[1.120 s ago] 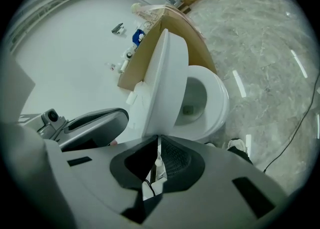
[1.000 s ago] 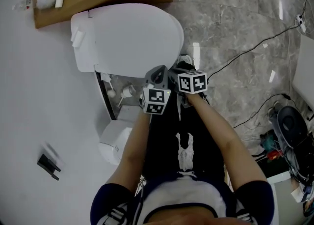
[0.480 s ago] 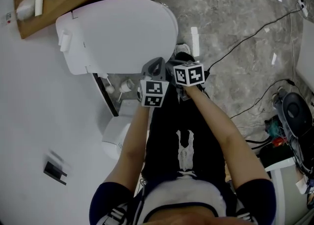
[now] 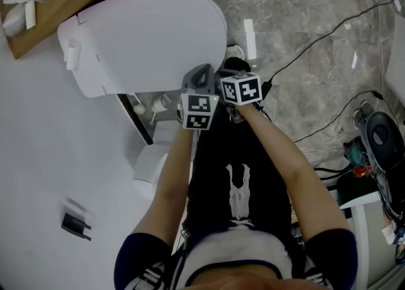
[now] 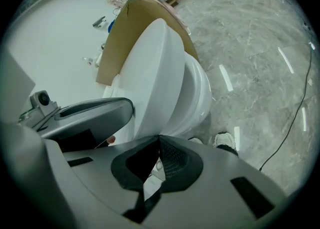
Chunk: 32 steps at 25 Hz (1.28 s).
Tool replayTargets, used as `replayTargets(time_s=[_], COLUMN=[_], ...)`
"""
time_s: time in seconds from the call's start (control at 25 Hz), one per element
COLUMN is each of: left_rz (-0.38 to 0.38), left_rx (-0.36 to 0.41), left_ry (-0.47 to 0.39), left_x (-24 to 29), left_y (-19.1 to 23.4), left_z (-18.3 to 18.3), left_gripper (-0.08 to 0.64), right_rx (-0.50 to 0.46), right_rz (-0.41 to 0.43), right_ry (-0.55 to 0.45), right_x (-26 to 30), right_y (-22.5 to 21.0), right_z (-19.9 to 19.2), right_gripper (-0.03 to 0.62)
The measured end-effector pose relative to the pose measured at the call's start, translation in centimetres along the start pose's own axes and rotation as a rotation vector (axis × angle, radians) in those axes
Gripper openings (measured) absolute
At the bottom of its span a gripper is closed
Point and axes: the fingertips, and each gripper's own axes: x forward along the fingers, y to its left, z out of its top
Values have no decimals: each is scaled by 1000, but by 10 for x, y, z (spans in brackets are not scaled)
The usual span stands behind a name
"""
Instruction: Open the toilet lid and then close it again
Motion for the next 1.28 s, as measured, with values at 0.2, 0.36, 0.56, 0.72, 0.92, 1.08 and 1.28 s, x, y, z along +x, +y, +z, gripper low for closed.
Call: replayTargets(time_s=[0.2, 0.36, 0.56, 0.72, 0.92, 1.08, 1.28], left_rz=[-15, -17, -17, -11, -9, -3, 6], left_rx=[-19, -28, -49, -58, -74, -72, -74], left_ry=[30, 45, 68, 82, 95, 112, 121], left_x=[15, 26, 40, 51, 63, 72, 77], left_y=[1, 1, 3, 4, 9, 10, 8], left_z=[-12, -15, -21, -24, -30, -34, -34], left_gripper=[6, 6, 6, 6, 6, 6, 6], right_rx=[24, 42, 68, 76, -12, -25, -25], right_rz=[-15, -4, -22, -34, -51, -46, -58], right_ry=[20, 27, 22, 26, 56, 66, 58], right_x=[10, 15, 20, 23, 31, 37, 41], right_y=[-12, -20, -34, -45, -49, -54, -62], right_z=[-2, -2, -2, 0, 3, 1, 3], right_gripper=[8, 8, 8, 8, 8, 8, 8])
